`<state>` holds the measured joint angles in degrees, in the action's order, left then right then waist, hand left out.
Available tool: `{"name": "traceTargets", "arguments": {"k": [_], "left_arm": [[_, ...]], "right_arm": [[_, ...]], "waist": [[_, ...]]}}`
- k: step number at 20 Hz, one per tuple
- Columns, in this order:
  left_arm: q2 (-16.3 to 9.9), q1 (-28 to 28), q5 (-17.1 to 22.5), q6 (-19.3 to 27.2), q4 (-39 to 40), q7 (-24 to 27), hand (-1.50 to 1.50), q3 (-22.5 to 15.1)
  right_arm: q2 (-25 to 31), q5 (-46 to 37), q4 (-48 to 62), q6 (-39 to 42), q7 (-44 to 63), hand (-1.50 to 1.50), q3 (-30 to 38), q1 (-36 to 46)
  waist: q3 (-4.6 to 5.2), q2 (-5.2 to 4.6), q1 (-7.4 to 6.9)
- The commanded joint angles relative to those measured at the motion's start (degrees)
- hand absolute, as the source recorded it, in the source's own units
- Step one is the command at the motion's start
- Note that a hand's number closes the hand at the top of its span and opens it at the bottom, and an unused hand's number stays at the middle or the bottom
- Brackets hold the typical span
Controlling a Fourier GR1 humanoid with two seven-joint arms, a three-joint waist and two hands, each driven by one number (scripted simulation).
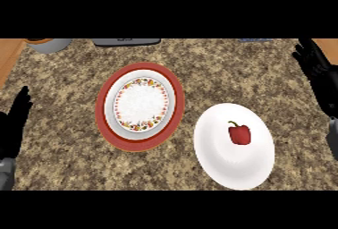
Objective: Pick the bell pepper from the plate and place it in the plate
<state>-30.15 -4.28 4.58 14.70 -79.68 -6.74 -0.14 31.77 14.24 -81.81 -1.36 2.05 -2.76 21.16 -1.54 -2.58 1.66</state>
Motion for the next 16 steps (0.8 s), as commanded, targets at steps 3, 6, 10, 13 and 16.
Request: {"name": "traceTargets", "arguments": {"k": [3, 6, 10, 13, 16], "left_arm": [[4.6, -2.5, 1.4, -2.1, -3.0, -0.9, 0.0, -3.8], [8.4, -4.0, 4.7, -3.9, -2.9, 0.4, 0.0, -4.7], [11.2, -4.7, 5.8, -4.5, -1.5, -0.5, 0.0, -6.2], [9.8, -2.9, 7.2, -6.6, -2.5, 0.2, 0.0, -5.1], [11.0, -7.0, 6.2, -5.7, 0.3, -1.4, 0.0, -5.6]], "right_arm": [[-2.5, 8.9, 4.9, 15.8, -11.1, 1.5, 0.1, -0.4], [-4.9, 13.1, 3.8, 27.6, -18.0, 1.5, -3.5, -0.6], [-6.1, 3.7, 9.5, 13.3, -33.2, -1.5, 3.4, -4.9], [-3.9, 1.4, 17.2, 24.3, -48.5, -1.5, 2.0, -11.4], [-0.3, -10.2, 24.9, 26.0, -57.7, -1.5, -2.4, -6.9]], "waist": [[1.25, 1.95, -2.42], [1.09, 1.37, -2.87], [1.02, 1.18, -0.98], [1.07, 1.5, -2.43], [1.25, 1.45, -3.11]]}}
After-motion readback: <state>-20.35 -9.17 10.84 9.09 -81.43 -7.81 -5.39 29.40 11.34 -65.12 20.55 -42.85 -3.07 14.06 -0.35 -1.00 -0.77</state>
